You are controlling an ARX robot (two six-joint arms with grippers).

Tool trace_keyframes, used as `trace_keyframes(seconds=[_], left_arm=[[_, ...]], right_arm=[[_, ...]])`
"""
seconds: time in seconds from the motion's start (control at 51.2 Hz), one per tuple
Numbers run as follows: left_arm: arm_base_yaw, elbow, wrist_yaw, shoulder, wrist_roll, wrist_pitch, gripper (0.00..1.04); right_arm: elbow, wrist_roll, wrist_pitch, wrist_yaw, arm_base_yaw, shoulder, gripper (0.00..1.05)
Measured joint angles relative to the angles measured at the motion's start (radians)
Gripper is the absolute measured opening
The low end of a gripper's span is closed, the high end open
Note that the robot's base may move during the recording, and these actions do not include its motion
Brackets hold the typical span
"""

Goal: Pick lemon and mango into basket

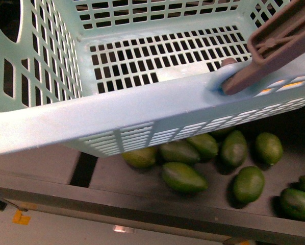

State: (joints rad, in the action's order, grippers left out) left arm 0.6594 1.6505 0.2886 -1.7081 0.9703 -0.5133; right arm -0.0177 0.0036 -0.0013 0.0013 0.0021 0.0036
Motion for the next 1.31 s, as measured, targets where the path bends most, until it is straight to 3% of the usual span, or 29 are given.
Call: trace_keyframes(seconds=[0.606,0.743,0.782,0.86,0.938,1.075,1.309], left_arm=[[-0.006,0.0,-0.001,0.0,-0.002,0.0,0.05],[-0.017,0.0,-0.039,0.001,-0.018,0.0,0.05],[-0.007,-0.016,-0.109,0.002,-0.002,0.036,0.05],[0.02,-0.073,-0.462,-0.001,0.234,0.225,0.05],[-0.003,-0.072,-0.577,-0.016,0.323,0.261,0.05],[-0.099,-0.017,-0.568,-0.11,0.379,0.283,0.05],[-0.191,0.161,-0.525,-0.38,0.426,0.275,0.05]], right_arm=[[0.0,0.0,0.0,-0.006,-0.003,-0.001,0.96],[0.001,0.0,0.0,-0.008,-0.003,-0.001,0.96],[0.001,0.0,0.0,-0.006,-0.003,-0.001,0.96],[0.001,0.0,0.0,-0.006,-0.003,-0.001,0.96],[0.001,0.0,0.0,-0.004,-0.003,-0.001,0.96],[0.001,0.0,0.0,0.001,-0.003,-0.001,0.96],[0.001,0.0,0.0,0.0,-0.003,-0.001,0.96]])
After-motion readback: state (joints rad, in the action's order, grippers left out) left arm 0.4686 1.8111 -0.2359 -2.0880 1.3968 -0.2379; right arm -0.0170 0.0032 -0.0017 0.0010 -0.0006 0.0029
